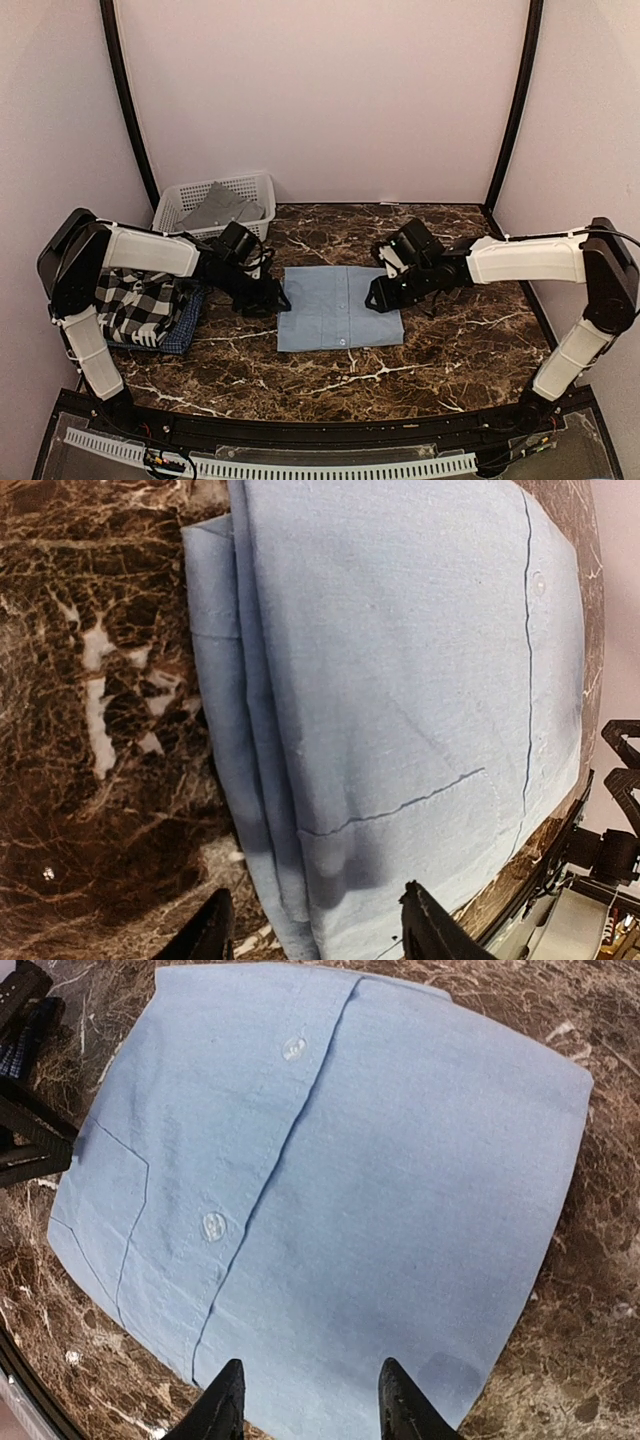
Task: Fold and stack the long sleeve shirts
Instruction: Pick up the square-folded shirt from the center of the board.
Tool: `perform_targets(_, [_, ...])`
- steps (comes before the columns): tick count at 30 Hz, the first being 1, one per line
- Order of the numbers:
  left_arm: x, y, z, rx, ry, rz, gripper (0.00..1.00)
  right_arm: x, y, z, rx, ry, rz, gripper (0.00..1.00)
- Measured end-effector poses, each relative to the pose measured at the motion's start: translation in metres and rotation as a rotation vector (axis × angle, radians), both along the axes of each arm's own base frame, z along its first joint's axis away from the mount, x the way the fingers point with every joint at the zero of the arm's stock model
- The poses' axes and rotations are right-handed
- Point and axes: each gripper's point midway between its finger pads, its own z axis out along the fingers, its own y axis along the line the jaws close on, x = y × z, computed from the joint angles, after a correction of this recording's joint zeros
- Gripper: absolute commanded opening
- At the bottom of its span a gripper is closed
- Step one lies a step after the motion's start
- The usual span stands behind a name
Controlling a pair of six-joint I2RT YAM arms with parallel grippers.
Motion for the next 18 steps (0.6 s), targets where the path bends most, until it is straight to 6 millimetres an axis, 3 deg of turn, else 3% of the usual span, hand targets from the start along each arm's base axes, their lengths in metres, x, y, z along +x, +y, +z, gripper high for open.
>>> perform_targets(4, [-0.003,0.0,-0.007,0.019,0.012,0.0,0.53,-0.014,-0.008,-0.006,-0.001,0.023,-0.007,0.4])
perform_targets(10, [-0.004,0.002,-0.013,0.044,0.024,0.016,0.5,-0.039,-0.027,-0.032,-0.029,0.088,-0.026,0.34])
perform_targets(18, [-0.002,0.003,-0.016,0.054,0.026,0.03,0.46,-0.057,-0.044,-0.057,-0.057,0.142,-0.058,0.32])
